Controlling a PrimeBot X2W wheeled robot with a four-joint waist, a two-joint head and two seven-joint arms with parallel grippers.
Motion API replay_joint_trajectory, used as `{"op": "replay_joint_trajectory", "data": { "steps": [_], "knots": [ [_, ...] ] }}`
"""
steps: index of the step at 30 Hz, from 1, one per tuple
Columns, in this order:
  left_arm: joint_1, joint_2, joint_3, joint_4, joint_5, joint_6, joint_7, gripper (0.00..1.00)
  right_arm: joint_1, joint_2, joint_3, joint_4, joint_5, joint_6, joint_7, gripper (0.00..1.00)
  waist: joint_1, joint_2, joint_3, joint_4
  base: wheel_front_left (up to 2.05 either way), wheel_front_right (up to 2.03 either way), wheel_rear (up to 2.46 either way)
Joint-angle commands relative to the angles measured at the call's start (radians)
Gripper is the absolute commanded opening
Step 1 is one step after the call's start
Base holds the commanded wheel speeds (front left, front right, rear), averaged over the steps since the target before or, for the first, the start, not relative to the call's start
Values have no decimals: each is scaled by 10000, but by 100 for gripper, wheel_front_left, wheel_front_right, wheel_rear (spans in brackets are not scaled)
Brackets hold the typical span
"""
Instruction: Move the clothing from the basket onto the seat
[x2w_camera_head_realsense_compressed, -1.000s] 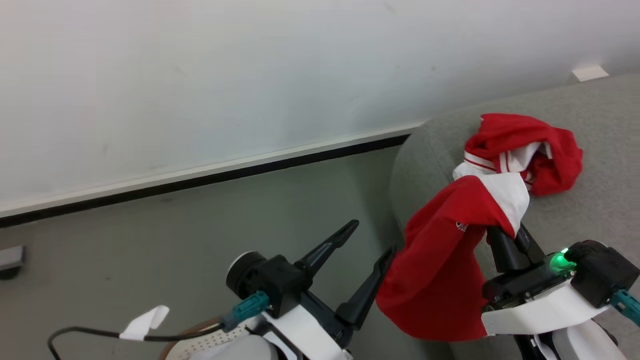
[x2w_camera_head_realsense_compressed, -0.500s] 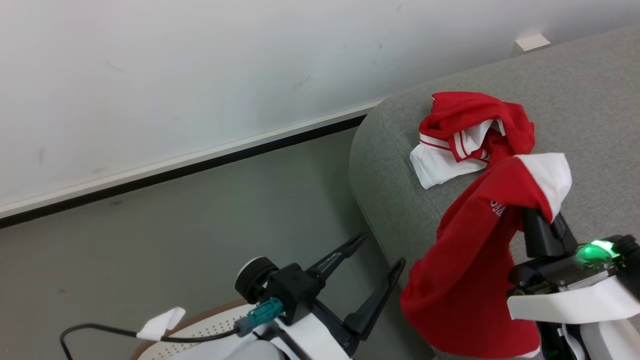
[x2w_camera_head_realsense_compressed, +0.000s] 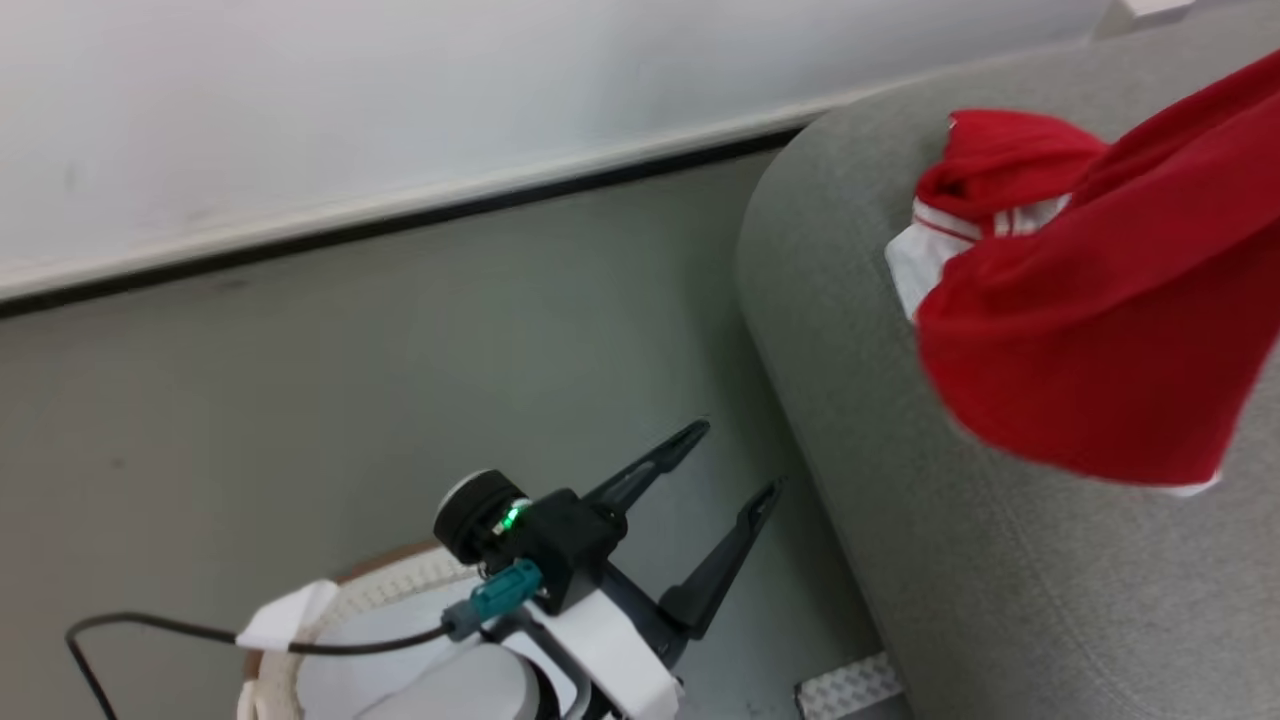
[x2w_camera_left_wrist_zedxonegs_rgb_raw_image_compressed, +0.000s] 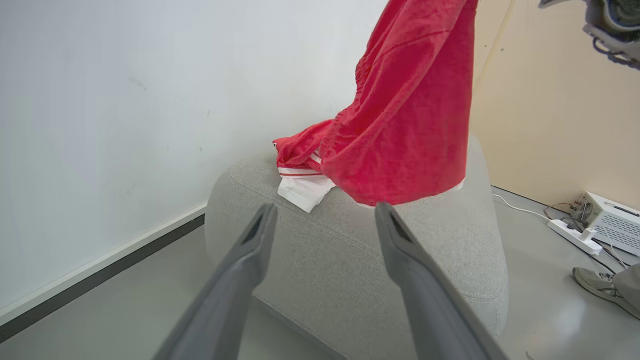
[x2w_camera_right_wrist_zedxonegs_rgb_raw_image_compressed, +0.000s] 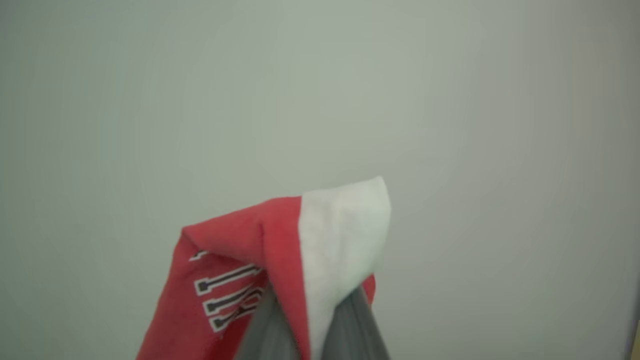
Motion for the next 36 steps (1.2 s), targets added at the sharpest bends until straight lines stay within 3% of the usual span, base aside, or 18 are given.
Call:
{"op": "replay_joint_trajectory", "data": {
  "steps": [1, 6, 11, 20, 26, 27, 28, 29, 30, 36],
  "knots": [
    [-135, 98, 47, -91, 126, 41, 35, 100, -319, -227, -341, 229, -4, -24, 53, 0, 0, -1, 607, 413, 0, 0, 0],
    [-465, 354, 198, -368, 235, 71, 218, 100, -1211, -1133, -1313, 1722, 314, -23, 26, 0, 0, -1, 1594, 790, 0, 0, 0],
    [-801, 569, 303, -567, 357, 102, 432, 100, -1995, -1376, -1658, 2878, 992, -18, 393, 0, 0, -1, 2368, 1029, 0, 0, 0],
    [-1181, 964, 581, -877, 425, 167, 630, 100, -2678, -2261, -618, 5656, -224, -21, 1410, 0, 0, -1, 3403, 1370, 0, 0, 0],
    [-1217, 1008, 685, -769, 348, 285, 579, 100, -2866, -2203, 480, 6922, 8, -24, 3035, 2, 0, -1, 3493, 1432, 0, 0, 0],
    [-1191, 1017, 709, -735, 319, 303, 559, 100, -2852, -2172, 650, 7057, 59, -24, 3291, 27, 0, -1, 3448, 1419, 0, 0, 0],
    [-1151, 1011, 712, -697, 280, 316, 533, 100, -2829, -2148, 789, 7253, 154, -24, 3610, 45, 0, -1, 3374, 1411, 0, 0, 0],
    [-1115, 995, 718, -660, 260, 330, 486, 100, -2815, -2127, 943, 7318, 245, -23, 3845, 78, 0, -1, 3279, 1404, 0, 0, 0],
    [-1067, 968, 721, -630, 226, 344, 445, 100, -2836, -2144, 1023, 7411, 344, -23, 4023, 100, 0, -1, 3160, 1393, 0, 0, 0],
    [-621, 884, 849, -358, -167, 463, 162, 100, -2670, -2165, 1716, 7270, 742, -24, 4791, 100, 0, -1, 2108, 1157, 0, 0, 0]
  ]
}}
